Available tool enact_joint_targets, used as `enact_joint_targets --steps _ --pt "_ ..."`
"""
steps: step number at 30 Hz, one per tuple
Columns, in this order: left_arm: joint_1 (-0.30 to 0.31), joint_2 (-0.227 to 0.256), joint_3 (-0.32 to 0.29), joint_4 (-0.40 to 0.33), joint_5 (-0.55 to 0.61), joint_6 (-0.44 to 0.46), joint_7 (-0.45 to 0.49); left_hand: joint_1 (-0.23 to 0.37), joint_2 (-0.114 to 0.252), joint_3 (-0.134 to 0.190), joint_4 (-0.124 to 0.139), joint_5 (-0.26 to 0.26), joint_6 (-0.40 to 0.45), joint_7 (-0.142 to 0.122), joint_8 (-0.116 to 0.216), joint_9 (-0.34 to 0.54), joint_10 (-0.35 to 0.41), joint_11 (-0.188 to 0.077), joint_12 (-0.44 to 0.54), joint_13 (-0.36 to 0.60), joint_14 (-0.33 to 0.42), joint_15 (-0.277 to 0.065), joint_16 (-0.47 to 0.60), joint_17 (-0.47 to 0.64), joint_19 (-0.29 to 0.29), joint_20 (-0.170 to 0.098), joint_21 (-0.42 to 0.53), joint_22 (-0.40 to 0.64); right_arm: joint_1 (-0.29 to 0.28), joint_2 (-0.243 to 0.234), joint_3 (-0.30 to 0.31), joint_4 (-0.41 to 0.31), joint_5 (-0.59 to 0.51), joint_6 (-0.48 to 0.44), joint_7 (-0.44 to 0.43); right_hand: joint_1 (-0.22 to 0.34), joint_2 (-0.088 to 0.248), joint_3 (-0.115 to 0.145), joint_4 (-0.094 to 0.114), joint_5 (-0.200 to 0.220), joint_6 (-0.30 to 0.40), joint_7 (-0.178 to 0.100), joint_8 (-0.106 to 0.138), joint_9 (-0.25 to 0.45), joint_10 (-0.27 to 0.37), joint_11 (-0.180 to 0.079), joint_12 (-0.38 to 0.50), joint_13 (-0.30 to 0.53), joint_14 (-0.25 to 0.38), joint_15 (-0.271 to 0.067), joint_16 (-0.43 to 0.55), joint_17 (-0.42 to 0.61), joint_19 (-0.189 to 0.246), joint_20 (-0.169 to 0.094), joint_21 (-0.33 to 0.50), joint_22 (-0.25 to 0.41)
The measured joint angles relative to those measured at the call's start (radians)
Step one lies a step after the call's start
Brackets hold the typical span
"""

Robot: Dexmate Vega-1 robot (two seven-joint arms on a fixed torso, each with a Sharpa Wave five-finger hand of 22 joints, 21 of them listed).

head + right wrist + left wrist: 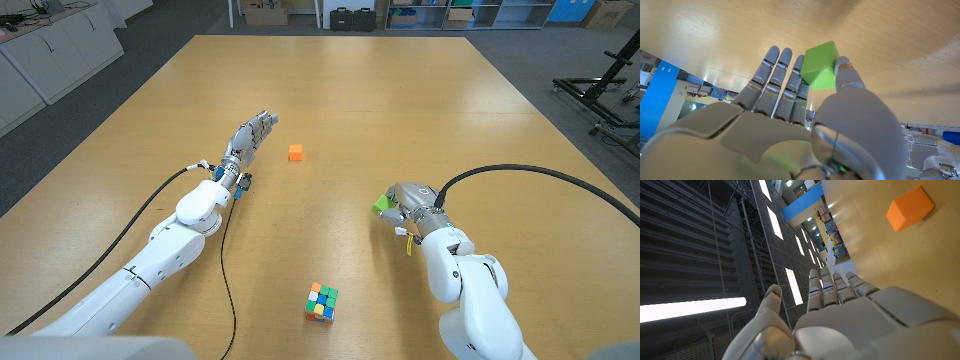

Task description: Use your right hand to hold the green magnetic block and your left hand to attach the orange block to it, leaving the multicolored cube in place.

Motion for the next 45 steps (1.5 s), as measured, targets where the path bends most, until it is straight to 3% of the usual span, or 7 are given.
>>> enact_joint_targets --steps 17,32,45 --pt "0.003 -0.013 0.005 0.007 0.033 -0.018 0.017 0.009 0.009 0.013 -0.004 0.005 0.010 -0.009 0.000 0.000 0.011 -0.004 0.000 -0.004 0.012 0.002 0.000 -0.001 0.000 0.000 0.000 0.000 0.010 -0.014 0.026 -0.025 0.111 0.001 -0.107 -0.002 0.002 0.000 0.000 0.004 0.000 0.000 -0.002 -0.001 0.000 0.000 -0.006 -0.001 0.000 0.000 0.000 0.000 0.000 0.000 0.004 0.000" --pt "-0.014 -0.046 0.023 0.026 0.171 -0.038 0.119 0.070 0.006 0.038 -0.030 0.019 0.065 -0.036 0.022 0.004 0.074 -0.038 0.012 -0.010 0.075 0.002 0.008 -0.006 0.011 0.000 0.000 0.000 0.029 -0.015 0.070 0.007 0.363 0.045 -0.348 -0.006 0.006 0.000 0.000 -0.002 0.004 0.004 -0.008 -0.002 0.008 -0.003 -0.020 -0.001 0.000 0.000 -0.004 0.000 -0.018 0.000 0.004 0.000" --pt "-0.013 -0.070 0.023 0.036 0.308 -0.044 0.233 0.101 0.001 0.051 -0.029 0.019 0.097 -0.047 0.035 0.005 0.113 -0.051 0.024 -0.010 0.107 0.000 0.015 -0.005 0.029 -0.004 0.005 0.000 0.063 -0.027 0.097 0.066 0.608 0.125 -0.552 -0.006 0.006 0.000 0.000 -0.004 0.004 0.004 -0.010 -0.005 0.008 -0.003 -0.025 0.005 -0.013 0.005 -0.008 0.003 -0.024 0.005 0.008 0.000"
